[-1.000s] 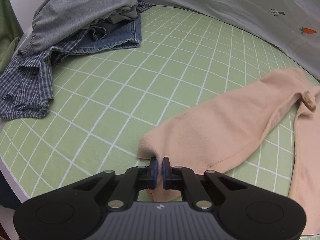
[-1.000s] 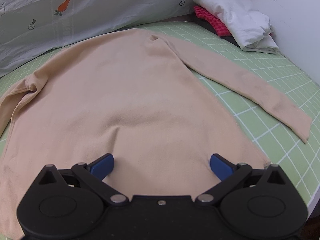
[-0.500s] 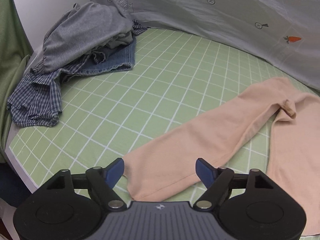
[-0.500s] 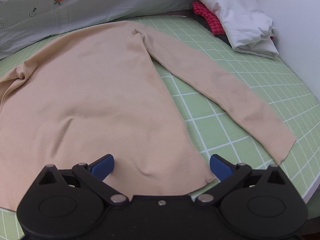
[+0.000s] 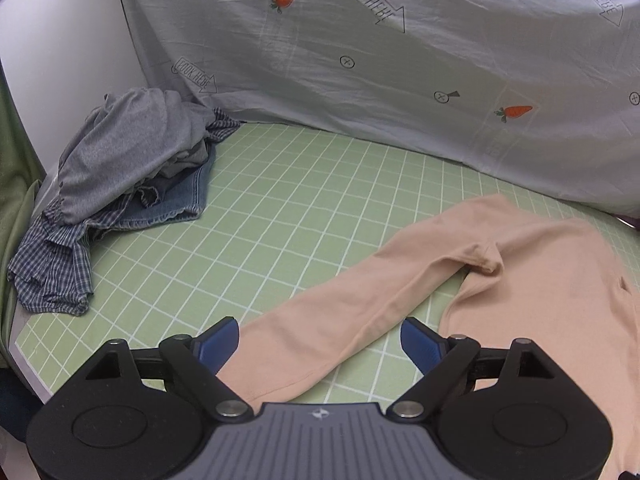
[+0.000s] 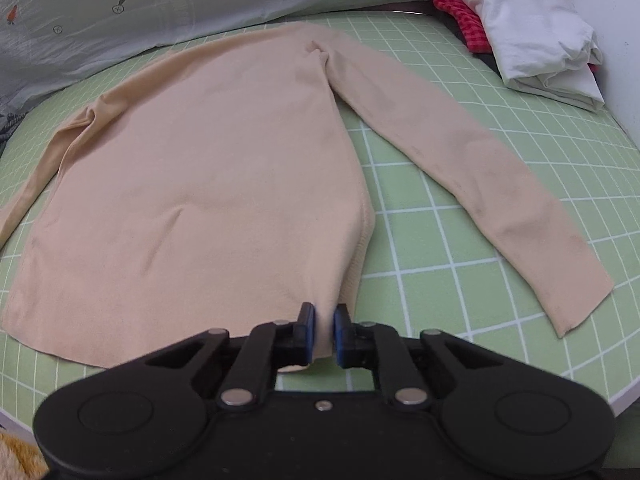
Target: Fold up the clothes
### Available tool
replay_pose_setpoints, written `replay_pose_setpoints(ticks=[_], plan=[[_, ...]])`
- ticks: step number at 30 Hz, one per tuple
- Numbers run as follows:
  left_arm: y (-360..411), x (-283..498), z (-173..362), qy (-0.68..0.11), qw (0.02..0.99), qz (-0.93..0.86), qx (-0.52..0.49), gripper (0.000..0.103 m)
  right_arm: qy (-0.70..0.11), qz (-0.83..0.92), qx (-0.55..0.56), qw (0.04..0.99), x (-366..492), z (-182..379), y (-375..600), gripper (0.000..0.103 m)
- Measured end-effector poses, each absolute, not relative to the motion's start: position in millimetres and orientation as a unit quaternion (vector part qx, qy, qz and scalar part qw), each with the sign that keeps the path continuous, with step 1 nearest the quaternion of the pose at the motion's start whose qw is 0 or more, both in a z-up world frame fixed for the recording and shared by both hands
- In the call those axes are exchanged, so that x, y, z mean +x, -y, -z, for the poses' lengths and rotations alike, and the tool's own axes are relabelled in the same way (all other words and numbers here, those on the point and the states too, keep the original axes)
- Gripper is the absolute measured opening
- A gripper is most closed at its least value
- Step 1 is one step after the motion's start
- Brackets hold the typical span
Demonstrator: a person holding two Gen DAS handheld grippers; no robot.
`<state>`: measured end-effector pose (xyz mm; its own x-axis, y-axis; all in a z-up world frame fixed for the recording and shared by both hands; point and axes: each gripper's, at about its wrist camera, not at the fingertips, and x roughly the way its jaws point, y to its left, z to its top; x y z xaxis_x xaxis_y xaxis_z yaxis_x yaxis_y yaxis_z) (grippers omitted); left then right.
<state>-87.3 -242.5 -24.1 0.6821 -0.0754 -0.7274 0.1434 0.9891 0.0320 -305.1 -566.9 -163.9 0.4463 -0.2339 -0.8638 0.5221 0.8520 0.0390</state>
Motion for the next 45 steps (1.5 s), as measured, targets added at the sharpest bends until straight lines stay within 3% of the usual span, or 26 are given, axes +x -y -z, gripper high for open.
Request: replay_pose_setpoints(ticks=[3, 5, 6, 7, 10, 25, 34, 36, 38, 44, 45], plan=[[251, -78, 19, -0.38, 0.922, 0.059, 0.054, 0.093, -0.483, 0.229, 0.152, 0.831, -300, 157, 571, 0.015], [257, -65, 21, -0.381, 0.921, 0.058, 0.057, 0.093, -0.459, 0.241, 0.16, 0.84, -297, 149, 577, 0.045], [260, -57, 22, -0.385, 0.919, 0.058, 0.056, 0.093, -0.443, 0.249, 0.159, 0.846, -294, 144, 581, 0.075], [263, -48, 24, -0.389, 0.918, 0.058, 0.055, 0.093, -0.427, 0.258, 0.158, 0.852, -291, 139, 585, 0.094], [276, -21, 32, -0.4, 0.912, 0.067, 0.062, 0.093, -0.39, 0.257, 0.166, 0.868, -271, 133, 601, 0.102], [356, 125, 118, -0.481, 0.86, 0.152, 0.077, 0.092, -0.426, 0.282, 0.193, 0.838, -128, 157, 676, 0.103], [378, 141, 141, -0.489, 0.843, 0.206, 0.09, 0.041, -0.447, 0.271, 0.165, 0.836, -109, 159, 677, 0.103], [380, 141, 143, -0.486, 0.844, 0.208, 0.092, 0.018, -0.448, 0.27, 0.164, 0.836, -108, 159, 675, 0.103], [382, 141, 145, -0.483, 0.845, 0.21, 0.094, 0.007, -0.451, 0.268, 0.163, 0.836, -107, 161, 673, 0.103], [386, 153, 137, -0.454, 0.86, 0.203, 0.116, 0.007, -0.457, 0.263, 0.15, 0.836, -103, 163, 666, 0.103], [386, 156, 135, -0.447, 0.863, 0.201, 0.121, 0.012, -0.458, 0.261, 0.149, 0.836, -104, 162, 664, 0.103]])
